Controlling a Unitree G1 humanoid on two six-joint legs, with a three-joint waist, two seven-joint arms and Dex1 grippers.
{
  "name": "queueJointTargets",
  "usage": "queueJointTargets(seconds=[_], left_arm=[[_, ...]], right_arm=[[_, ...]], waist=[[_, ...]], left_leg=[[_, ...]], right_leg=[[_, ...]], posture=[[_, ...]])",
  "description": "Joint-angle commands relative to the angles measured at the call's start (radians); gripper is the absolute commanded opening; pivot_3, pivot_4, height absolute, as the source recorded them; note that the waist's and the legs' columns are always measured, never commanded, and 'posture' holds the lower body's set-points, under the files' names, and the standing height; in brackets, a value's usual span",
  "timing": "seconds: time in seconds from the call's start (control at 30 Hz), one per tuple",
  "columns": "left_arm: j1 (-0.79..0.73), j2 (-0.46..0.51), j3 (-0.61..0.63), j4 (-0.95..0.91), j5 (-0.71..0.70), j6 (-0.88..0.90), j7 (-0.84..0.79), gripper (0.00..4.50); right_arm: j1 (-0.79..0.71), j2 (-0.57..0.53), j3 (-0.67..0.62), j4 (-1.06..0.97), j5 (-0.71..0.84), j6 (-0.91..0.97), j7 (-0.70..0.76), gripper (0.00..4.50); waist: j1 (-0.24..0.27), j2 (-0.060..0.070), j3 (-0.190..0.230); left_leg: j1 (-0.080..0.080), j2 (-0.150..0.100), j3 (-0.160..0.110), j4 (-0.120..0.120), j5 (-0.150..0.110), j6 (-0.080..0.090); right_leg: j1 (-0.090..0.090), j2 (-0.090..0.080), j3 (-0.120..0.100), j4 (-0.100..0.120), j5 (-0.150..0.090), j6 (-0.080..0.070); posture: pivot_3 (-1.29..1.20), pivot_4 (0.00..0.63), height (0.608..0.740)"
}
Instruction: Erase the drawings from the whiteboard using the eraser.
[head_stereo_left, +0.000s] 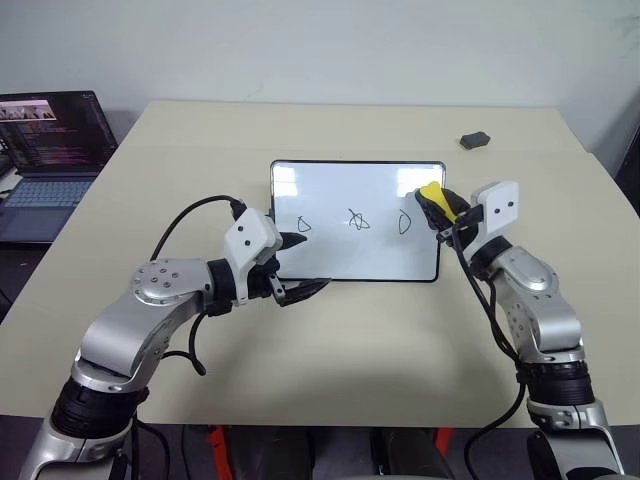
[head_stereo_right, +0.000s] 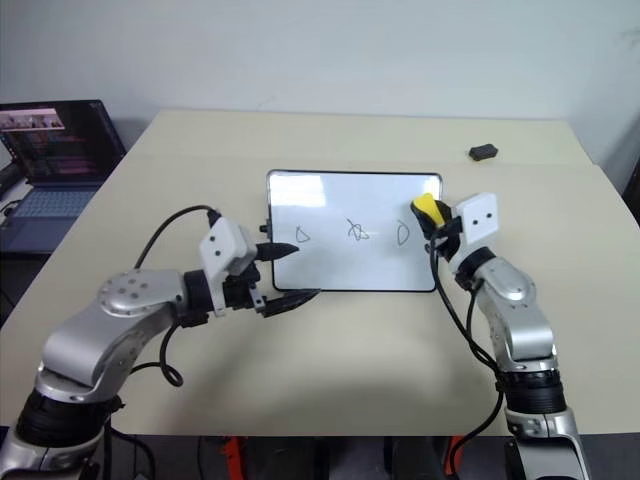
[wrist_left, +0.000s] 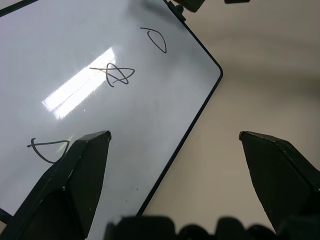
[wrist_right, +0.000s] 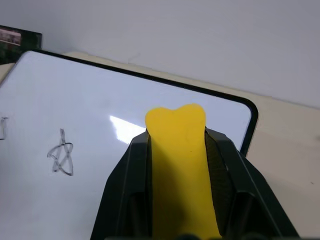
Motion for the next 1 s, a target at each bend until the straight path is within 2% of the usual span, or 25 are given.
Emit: queueJointTargets(seconds=[0.03,0.27,0.53,0.7,0.83,1.0], left_arm=[[-0.015,0.011,0.017,-0.022,0.001,0.002,-0.008,4.50],[-0.037,0.014,0.017,-0.018,-0.002,0.016,-0.024,4.50],[-0.044,0.012,0.015,-0.010,0.002,0.015,-0.029,4.50],[-0.029,0.018,0.021,0.000,0.011,0.015,-0.024,4.50],[-0.009,0.031,0.025,0.021,0.031,0.005,-0.023,4.50],[0.008,0.029,0.027,0.015,0.032,0.002,-0.023,4.50]], right_arm=[[-0.044,0.014,0.007,0.072,-0.051,-0.117,-0.010,1.10],[-0.041,0.039,0.110,0.233,-0.151,-0.227,0.036,1.10],[0.043,0.027,0.241,0.290,-0.248,-0.158,0.089,1.10],[0.014,0.033,0.210,0.262,-0.244,-0.237,0.064,1.10],[-0.049,0.053,0.136,0.201,-0.166,-0.326,0.061,1.10],[-0.139,0.055,0.068,0.274,-0.188,-0.346,-0.029,1.10]], waist=[[-0.002,0.000,0.000],[-0.007,0.000,0.000],[-0.008,-0.005,-0.005],[-0.008,-0.006,-0.004],[-0.007,-0.005,-0.002],[-0.007,-0.005,-0.002]], left_leg=[[0.000,0.000,0.000,0.000,0.000,0.000],[0.001,0.001,0.001,0.000,0.000,0.000],[0.007,0.001,0.001,0.003,0.000,0.001],[0.023,0.000,0.000,0.002,0.000,0.001],[0.022,0.000,0.000,0.002,0.002,0.002],[0.015,0.001,0.000,0.001,0.001,0.002]], right_leg=[[0.000,0.000,0.000,0.000,0.000,0.000],[0.000,0.000,0.000,0.001,0.000,0.000],[0.004,0.001,0.001,0.008,0.000,0.000],[0.019,0.001,0.001,0.008,0.001,-0.001],[0.017,0.002,0.001,0.008,0.001,-0.001],[0.010,0.002,0.001,0.007,0.001,-0.002]], posture=[[0.00,0.150,0.740],[0.00,0.150,0.740],[0.00,0.150,0.740],[0.00,0.150,0.740],[0.00,0.150,0.740],[0.00,0.150,0.740]])
